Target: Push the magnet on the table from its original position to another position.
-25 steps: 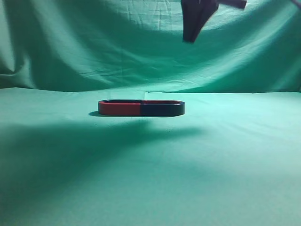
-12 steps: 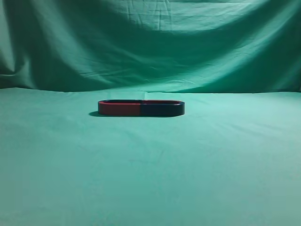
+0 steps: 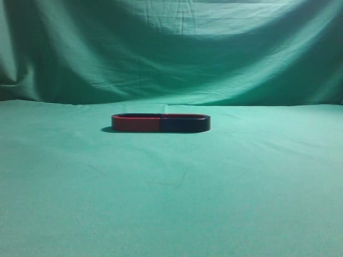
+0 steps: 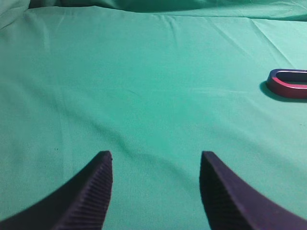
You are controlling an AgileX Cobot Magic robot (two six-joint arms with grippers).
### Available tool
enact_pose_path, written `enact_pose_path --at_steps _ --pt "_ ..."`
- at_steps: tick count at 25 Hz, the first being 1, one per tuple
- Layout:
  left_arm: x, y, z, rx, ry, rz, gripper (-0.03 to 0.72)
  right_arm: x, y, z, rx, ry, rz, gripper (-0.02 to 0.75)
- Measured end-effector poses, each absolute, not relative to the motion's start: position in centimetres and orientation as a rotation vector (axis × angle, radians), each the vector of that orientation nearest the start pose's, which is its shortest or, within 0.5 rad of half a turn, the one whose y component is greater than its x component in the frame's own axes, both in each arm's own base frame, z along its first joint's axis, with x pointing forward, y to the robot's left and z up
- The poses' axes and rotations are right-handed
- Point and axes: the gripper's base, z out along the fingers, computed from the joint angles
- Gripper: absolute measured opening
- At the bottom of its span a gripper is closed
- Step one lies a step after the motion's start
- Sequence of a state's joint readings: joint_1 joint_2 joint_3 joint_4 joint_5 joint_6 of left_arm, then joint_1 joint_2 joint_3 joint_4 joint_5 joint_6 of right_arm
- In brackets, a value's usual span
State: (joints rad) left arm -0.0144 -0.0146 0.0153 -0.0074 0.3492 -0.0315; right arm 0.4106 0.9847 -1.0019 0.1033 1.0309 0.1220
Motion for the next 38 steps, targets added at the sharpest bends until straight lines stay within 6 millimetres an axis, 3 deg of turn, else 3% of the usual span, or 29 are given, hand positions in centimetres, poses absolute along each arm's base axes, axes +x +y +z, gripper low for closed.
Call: enact_pose_path --at_steps 7,11,17,24,33,38 --pt "5.3 -0.1 17.7 -0.02 1.833 -0.039 0.372 10.1 5.2 34.3 -0.354 2.29 0.378 0.0" --pt "5.3 -0.1 17.7 -0.02 1.833 -0.039 0.372 8.3 4.5 33.3 -0.352 2.238 0.394 0.0" --pt "5.3 -0.1 17.7 -0.02 1.833 -0.039 0.372 7.7 4.0 30.4 -0.366 2.008 0.377 0.0" --pt "5.3 -0.1 17.7 -0.02 1.833 -0.039 0.372 6.6 2.2 24.7 -0.253 1.8 0.246 0.0" --pt "5.3 -0.1 17.7 -0.02 1.833 -0.039 0.372 5.4 0.7 18.4 -0.075 1.773 0.107 0.0" --pt "5.3 -0.1 17.7 -0.02 1.833 -0.039 0.372 5.4 0.6 17.6 -0.059 1.824 0.099 0.0"
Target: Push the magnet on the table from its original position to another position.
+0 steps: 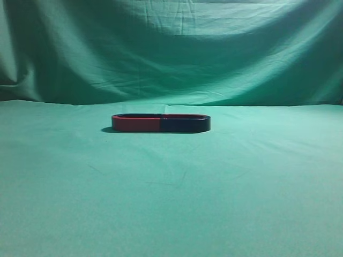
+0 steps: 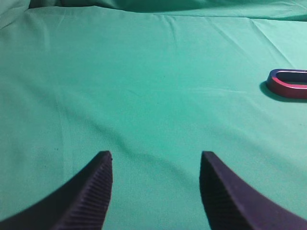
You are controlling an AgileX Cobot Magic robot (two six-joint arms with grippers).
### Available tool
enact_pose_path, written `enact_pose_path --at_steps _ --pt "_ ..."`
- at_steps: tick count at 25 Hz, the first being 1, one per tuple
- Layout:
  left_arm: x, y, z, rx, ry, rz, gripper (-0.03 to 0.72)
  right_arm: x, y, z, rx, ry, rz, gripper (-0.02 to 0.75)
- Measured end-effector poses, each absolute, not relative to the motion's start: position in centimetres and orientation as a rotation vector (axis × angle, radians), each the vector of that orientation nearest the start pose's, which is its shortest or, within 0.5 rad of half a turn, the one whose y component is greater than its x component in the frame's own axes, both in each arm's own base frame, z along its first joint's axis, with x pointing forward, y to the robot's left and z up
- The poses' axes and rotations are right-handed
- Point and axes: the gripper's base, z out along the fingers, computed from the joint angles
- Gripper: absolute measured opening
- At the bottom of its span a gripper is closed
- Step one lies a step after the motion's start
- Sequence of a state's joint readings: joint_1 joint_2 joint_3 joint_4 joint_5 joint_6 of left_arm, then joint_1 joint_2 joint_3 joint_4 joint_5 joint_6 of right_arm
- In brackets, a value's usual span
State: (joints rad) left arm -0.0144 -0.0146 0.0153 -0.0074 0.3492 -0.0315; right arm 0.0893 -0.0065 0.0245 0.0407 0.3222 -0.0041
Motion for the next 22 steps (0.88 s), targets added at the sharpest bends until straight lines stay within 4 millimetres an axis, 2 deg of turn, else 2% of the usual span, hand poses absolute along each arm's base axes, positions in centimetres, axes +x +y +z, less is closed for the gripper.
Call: enact_pose_path --at_steps 5,22 --pt "5.28 -0.1 17.73 -0.02 1.833 -0.039 0.372 5.22 0.6 16.97 -0.064 1.888 0.097 0.0" --pt "5.28 -0.1 17.73 -0.02 1.833 -0.039 0.372 5.21 0.59 16.95 -0.066 1.89 0.094 0.0"
